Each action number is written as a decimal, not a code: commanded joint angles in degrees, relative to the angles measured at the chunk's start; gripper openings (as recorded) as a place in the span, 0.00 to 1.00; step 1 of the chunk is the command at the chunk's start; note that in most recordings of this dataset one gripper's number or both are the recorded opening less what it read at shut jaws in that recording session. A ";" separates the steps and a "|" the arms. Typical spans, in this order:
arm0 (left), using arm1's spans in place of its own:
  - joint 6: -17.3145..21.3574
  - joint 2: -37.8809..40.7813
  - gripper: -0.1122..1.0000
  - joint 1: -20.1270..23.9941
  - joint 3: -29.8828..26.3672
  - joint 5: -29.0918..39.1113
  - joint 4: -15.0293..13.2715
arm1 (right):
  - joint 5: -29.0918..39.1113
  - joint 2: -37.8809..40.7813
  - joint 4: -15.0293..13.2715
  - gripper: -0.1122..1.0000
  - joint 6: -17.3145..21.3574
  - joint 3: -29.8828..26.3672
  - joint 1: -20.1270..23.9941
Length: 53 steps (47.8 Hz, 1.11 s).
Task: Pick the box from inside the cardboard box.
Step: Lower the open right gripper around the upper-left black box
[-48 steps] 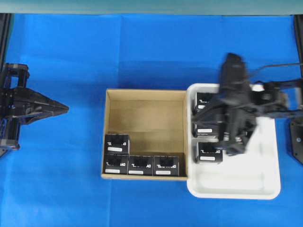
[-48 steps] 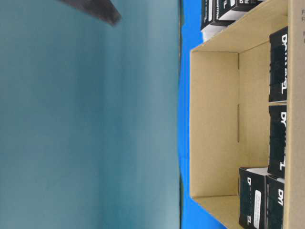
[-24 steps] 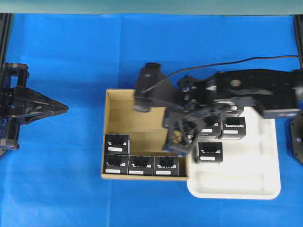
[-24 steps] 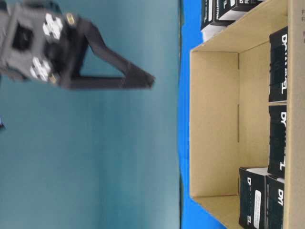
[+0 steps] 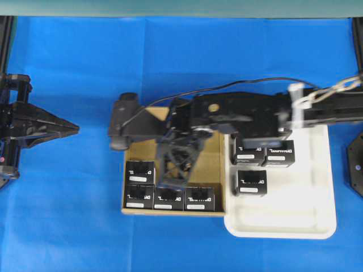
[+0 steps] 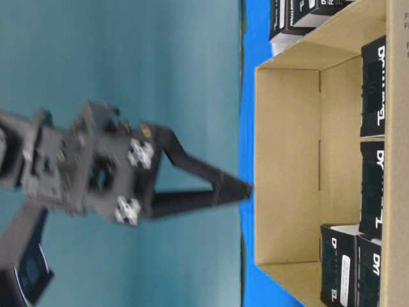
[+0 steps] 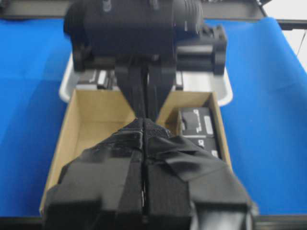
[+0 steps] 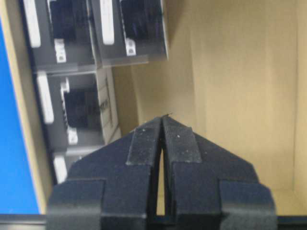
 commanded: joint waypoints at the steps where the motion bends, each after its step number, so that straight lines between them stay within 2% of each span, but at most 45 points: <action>1: 0.09 -0.35 0.04 0.00 -1.58 0.70 0.09 | 0.09 1.32 0.09 0.19 -0.44 -2.72 0.09; 14: 0.09 -0.44 0.04 0.00 -1.58 3.16 0.18 | 0.26 4.75 0.09 0.28 -1.14 -5.71 0.53; 21: 0.09 -0.53 0.04 0.00 -1.58 3.25 0.18 | 0.00 5.71 0.18 0.39 -1.23 -6.59 0.70; 24: 0.09 -0.53 0.04 0.00 -1.58 3.25 0.18 | -0.18 6.06 0.09 0.52 -1.23 -6.77 0.70; 29: 0.09 -0.53 0.04 0.09 -1.58 3.34 0.18 | 0.09 6.86 0.09 0.80 -1.49 -6.68 0.79; 34: 0.09 -0.70 0.04 0.09 -1.58 3.25 0.09 | -0.44 7.38 0.09 0.98 -2.81 -6.86 1.14; 53: 0.09 -0.70 0.04 0.09 -1.58 3.34 0.18 | -0.88 10.46 0.09 0.99 -2.99 -9.93 1.41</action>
